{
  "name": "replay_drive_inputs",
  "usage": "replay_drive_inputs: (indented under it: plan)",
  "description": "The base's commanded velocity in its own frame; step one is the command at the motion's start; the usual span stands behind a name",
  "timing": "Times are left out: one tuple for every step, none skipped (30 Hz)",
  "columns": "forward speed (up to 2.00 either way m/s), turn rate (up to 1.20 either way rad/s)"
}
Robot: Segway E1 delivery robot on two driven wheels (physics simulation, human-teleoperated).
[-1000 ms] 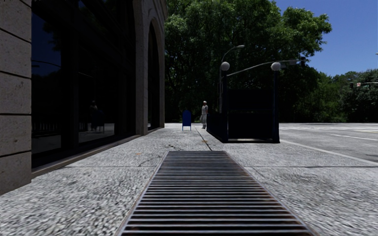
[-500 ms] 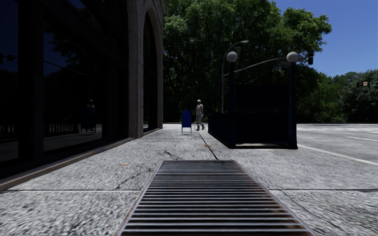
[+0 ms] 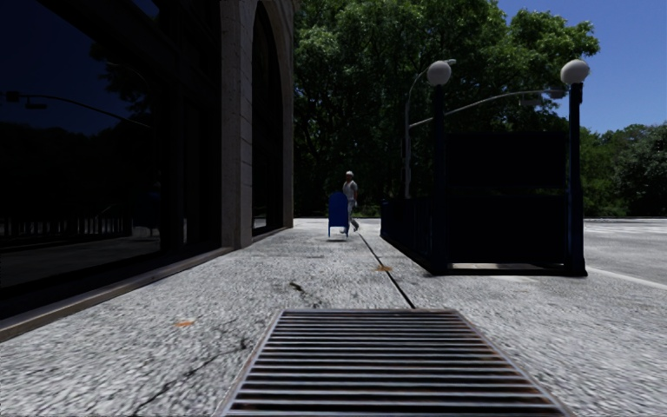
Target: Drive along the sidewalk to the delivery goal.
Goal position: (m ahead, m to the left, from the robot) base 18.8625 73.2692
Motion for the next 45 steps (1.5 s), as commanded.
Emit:
replay_drive_inputs:
  plan:
    - [1.93,0.0]
    - [1.93,0.0]
    - [1.93,0.0]
    - [1.93,0.0]
    - [1.93,0.0]
    - [1.93,0.0]
    - [1.93,0.0]
    - [1.93,0.0]
    - [1.93,0.0]
    - [1.93,0.0]
    - [1.93,0.0]
    - [1.93,0.0]
    - [1.93,0.0]
    - [1.93,0.0]
    - [1.93,0.0]
    - [1.93,0.0]
    - [1.93,0.0]
    - [1.93,0.0]
    - [1.94,0.0]
    - [1.95,0.0]
    - [1.95,0.0]
    - [1.95,0.0]
    - [1.95,0.0]
    - [1.95,0.0]
    - [1.95,0.0]
    - [1.95,0.0]
    - [1.95,0.0]
    - [2.0,0.0]
    - [2.0,0.0]
    - [2.0,-0.1]
    - [2.0,-0.21]
    - [2.0,-0.21]
    - [1.98,-0.26]
    - [1.89,-0.28]
    - [1.7,-0.29]
    - [1.7,-0.29]
    - [1.61,-0.3]
    - [1.59,-0.31]
    - [1.59,-0.31]
    - [1.59,-0.31]
    - [1.59,-0.31]
    - [1.59,-0.31]
    - [1.59,-0.31]
    - [1.59,-0.3]
    - [1.59,-0.29]
